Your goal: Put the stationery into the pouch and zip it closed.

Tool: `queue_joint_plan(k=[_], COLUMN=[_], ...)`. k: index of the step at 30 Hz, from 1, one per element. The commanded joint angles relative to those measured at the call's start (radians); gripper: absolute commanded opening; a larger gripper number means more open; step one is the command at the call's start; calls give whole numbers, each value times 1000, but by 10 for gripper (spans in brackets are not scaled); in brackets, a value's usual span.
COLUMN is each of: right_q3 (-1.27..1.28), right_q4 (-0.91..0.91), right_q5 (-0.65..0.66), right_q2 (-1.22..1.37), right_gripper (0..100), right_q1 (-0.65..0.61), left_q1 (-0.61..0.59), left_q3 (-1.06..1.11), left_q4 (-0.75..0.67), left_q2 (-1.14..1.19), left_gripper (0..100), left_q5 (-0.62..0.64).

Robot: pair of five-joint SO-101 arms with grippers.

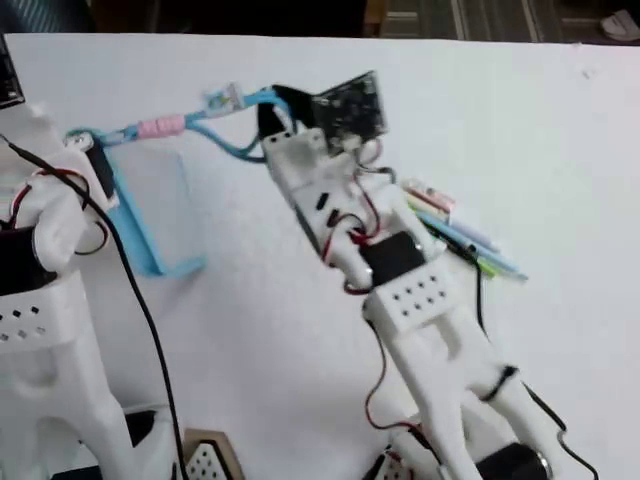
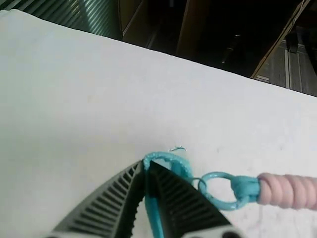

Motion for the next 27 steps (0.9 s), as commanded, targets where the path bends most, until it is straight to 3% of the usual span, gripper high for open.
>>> queue_joint_plan(k=[1, 5, 13, 27], right_q3=[-11, -14, -112, -396], right_q4=[19, 30, 31, 39], right_q5=[-9, -9, -14, -15], right_q2=[-131, -226, -255, -252], right_gripper=[16, 16, 16, 16], right_q1=[44, 62, 300, 325], left_q1=[7, 5, 5, 4], left_q3=[28, 21, 20, 20], left_q4=[0, 2, 3, 46], left_q2=[51, 51, 45, 44], left_gripper=[27, 27, 27, 27], left_q5=[-3, -3, -2, -3])
